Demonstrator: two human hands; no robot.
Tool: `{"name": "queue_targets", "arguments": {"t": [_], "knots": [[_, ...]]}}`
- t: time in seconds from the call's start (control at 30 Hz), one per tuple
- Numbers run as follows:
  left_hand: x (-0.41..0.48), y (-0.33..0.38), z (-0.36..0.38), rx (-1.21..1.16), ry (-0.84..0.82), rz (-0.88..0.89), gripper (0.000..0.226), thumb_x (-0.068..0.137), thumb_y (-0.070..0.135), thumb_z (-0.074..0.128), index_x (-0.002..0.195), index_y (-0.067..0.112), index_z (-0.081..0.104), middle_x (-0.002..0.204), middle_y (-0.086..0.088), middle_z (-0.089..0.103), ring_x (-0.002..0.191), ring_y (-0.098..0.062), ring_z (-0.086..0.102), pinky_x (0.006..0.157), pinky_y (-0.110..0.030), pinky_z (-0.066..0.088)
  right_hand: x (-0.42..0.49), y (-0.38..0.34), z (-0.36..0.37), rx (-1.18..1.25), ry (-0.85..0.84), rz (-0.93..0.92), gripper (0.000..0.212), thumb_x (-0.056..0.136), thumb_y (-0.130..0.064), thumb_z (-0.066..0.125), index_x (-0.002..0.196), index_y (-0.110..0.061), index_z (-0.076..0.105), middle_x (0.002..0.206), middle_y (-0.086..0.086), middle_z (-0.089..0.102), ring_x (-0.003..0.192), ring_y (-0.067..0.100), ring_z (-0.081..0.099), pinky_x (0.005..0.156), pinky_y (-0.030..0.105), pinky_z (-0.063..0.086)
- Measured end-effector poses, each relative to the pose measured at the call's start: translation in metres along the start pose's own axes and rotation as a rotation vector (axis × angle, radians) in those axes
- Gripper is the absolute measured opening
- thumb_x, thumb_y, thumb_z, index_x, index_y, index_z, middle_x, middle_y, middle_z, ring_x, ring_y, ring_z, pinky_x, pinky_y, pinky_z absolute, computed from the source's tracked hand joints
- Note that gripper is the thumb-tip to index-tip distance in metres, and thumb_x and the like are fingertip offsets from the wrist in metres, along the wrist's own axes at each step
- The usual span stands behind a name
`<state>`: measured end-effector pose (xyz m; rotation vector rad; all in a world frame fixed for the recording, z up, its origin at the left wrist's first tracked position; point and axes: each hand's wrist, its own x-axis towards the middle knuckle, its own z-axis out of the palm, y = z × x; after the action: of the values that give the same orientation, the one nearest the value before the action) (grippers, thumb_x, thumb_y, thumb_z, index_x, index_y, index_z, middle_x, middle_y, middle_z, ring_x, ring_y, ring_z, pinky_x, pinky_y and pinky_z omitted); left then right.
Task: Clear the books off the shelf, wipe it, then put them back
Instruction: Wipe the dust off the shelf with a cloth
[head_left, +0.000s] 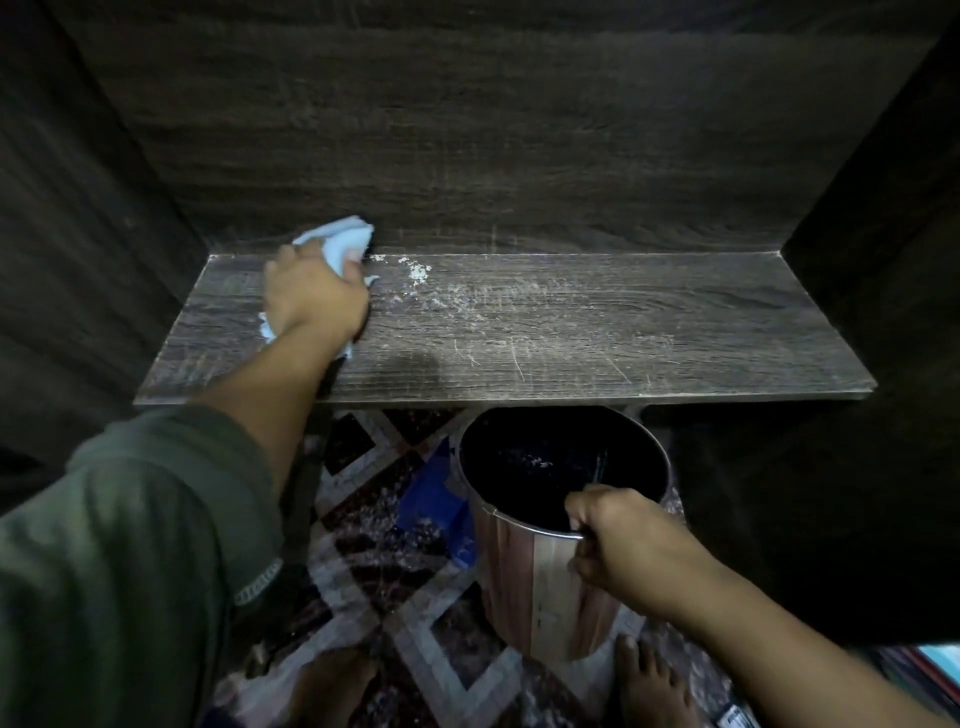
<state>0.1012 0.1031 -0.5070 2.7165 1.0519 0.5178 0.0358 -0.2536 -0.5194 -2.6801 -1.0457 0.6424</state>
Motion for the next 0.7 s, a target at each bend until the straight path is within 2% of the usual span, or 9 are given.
{"name": "queue_targets", "arguments": {"t": [0.1,0.27,0.37,0.43,0.47,0.5,0.6,0.63,0.7], "knots": [[-0.013,0.029,0.006,0.027,-0.008,0.080,0.051,0.097,0.044,0.035,0.130,0.008,0.051,0.128,-0.023,0.053,0.116,-0.040,0.046,0.098,-0.042,0.035,-0.001,-0.002,-0.001,-0.007,0.012,-0.004,0.024,0.081,-0.023,0.065,0.081,-0.022,0.041,0.095,-0.003,0.050,0.094,0.026,0.058,0.066,0.031,0.037],[-0.018,0.047,0.004,0.023,-0.069,0.149,0.048,0.097,0.047,0.035,0.132,0.021,0.053,0.132,-0.012,0.051,0.120,-0.034,0.043,0.095,-0.043,0.035,-0.001,0.004,0.004,0.004,0.020,-0.014,0.024,0.077,-0.024,0.067,0.080,-0.023,0.043,0.097,-0.001,0.054,0.093,0.026,0.060,0.069,0.031,0.044],[-0.019,0.051,0.002,-0.240,-0.228,0.298,0.043,0.094,0.050,0.038,0.122,0.028,0.062,0.122,-0.005,0.060,0.114,-0.031,0.051,0.097,-0.042,0.041,0.000,0.007,0.006,0.017,0.018,-0.006,0.025,0.075,-0.023,0.066,0.078,-0.022,0.040,0.094,-0.002,0.054,0.092,0.026,0.060,0.070,0.032,0.045],[-0.029,0.057,0.002,-0.492,-0.309,0.354,0.041,0.089,0.051,0.040,0.111,0.029,0.068,0.103,-0.001,0.068,0.096,-0.026,0.061,0.086,-0.040,0.050,0.000,0.010,0.005,0.023,0.022,-0.014,0.025,0.074,-0.023,0.065,0.077,-0.024,0.040,0.094,-0.002,0.054,0.091,0.026,0.060,0.070,0.032,0.044],[-0.035,0.059,0.003,-0.548,-0.288,0.380,0.039,0.090,0.047,0.041,0.110,0.027,0.069,0.099,0.000,0.069,0.091,-0.025,0.063,0.081,-0.037,0.050,0.000,0.011,0.005,0.027,0.021,-0.017,0.025,0.074,-0.023,0.066,0.077,-0.024,0.040,0.093,-0.002,0.055,0.091,0.026,0.060,0.071,0.032,0.044],[-0.039,0.060,0.004,-0.558,-0.196,0.416,0.037,0.092,0.042,0.043,0.112,0.024,0.068,0.102,-0.001,0.070,0.092,-0.025,0.062,0.080,-0.033,0.048,0.000,0.012,0.005,0.032,0.023,-0.019,0.025,0.073,-0.023,0.066,0.077,-0.024,0.041,0.093,-0.002,0.055,0.090,0.026,0.060,0.071,0.033,0.045],[-0.030,0.055,-0.003,-0.441,0.234,0.394,0.034,0.094,0.025,0.046,0.122,0.017,0.064,0.120,-0.004,0.063,0.105,-0.029,0.052,0.088,-0.035,0.038,-0.001,0.014,0.003,0.033,0.031,-0.004,0.024,0.075,-0.024,0.066,0.078,-0.022,0.042,0.095,-0.001,0.055,0.090,0.027,0.060,0.070,0.034,0.047],[-0.023,0.051,-0.007,-0.414,0.294,0.358,0.033,0.094,0.024,0.047,0.122,0.018,0.063,0.124,-0.003,0.061,0.108,-0.029,0.050,0.090,-0.036,0.036,-0.001,0.014,0.003,0.031,0.034,0.000,0.024,0.075,-0.024,0.067,0.079,-0.021,0.043,0.095,-0.001,0.055,0.091,0.027,0.060,0.070,0.033,0.046],[-0.009,0.042,-0.009,-0.347,0.273,0.338,0.032,0.094,0.025,0.048,0.124,0.021,0.061,0.127,-0.003,0.057,0.113,-0.030,0.046,0.093,-0.038,0.035,-0.003,0.014,0.002,0.014,0.034,0.000,0.021,0.077,-0.024,0.067,0.084,-0.019,0.047,0.097,-0.001,0.055,0.092,0.026,0.059,0.066,0.031,0.042]]}}
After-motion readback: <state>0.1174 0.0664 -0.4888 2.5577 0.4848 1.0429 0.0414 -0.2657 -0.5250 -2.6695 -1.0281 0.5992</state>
